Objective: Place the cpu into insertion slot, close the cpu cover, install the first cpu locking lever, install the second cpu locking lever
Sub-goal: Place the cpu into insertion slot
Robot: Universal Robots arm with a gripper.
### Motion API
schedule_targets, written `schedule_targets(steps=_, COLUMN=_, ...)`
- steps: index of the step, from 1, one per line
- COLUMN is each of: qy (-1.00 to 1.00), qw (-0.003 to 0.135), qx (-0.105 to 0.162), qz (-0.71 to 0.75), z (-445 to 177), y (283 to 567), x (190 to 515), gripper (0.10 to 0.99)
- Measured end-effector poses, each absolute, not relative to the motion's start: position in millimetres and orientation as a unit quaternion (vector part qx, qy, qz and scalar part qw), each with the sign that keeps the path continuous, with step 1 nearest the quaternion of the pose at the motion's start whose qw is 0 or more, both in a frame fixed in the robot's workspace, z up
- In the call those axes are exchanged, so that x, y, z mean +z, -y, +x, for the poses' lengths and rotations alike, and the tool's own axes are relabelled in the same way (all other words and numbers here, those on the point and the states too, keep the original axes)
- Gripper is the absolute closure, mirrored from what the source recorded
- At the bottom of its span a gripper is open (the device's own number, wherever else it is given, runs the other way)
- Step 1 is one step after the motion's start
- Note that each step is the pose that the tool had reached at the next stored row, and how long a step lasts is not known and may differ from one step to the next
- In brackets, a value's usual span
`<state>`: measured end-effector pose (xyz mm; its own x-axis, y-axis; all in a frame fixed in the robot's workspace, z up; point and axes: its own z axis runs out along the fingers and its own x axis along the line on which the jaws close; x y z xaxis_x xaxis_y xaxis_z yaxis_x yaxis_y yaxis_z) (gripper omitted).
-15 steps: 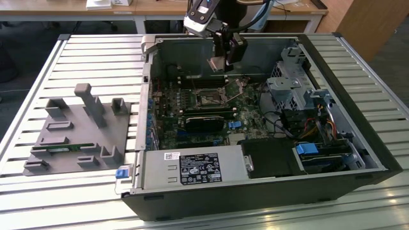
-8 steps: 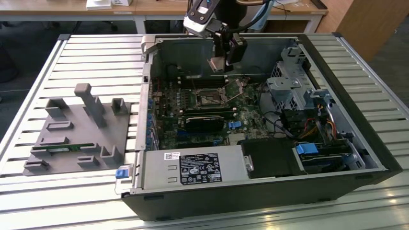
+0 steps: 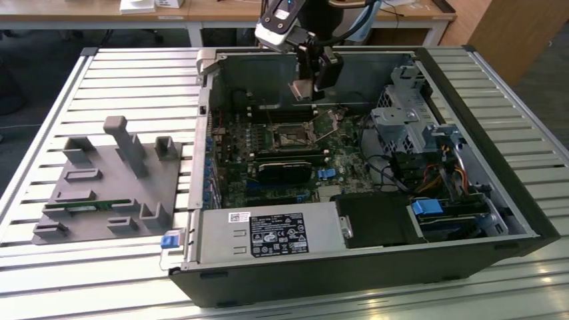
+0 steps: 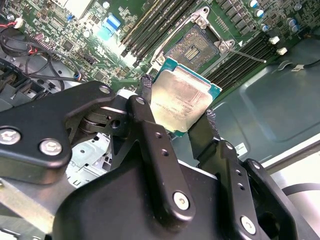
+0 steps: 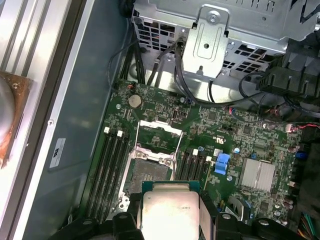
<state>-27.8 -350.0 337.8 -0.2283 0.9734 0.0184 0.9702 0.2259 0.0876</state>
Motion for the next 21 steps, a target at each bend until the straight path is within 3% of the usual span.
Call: schedule_targets(steps=21, qy=-0.776, qw=0.02, qx=0.04, qz=0.629, z=-27.8, y=350.0, x=334.8, gripper=0.545)
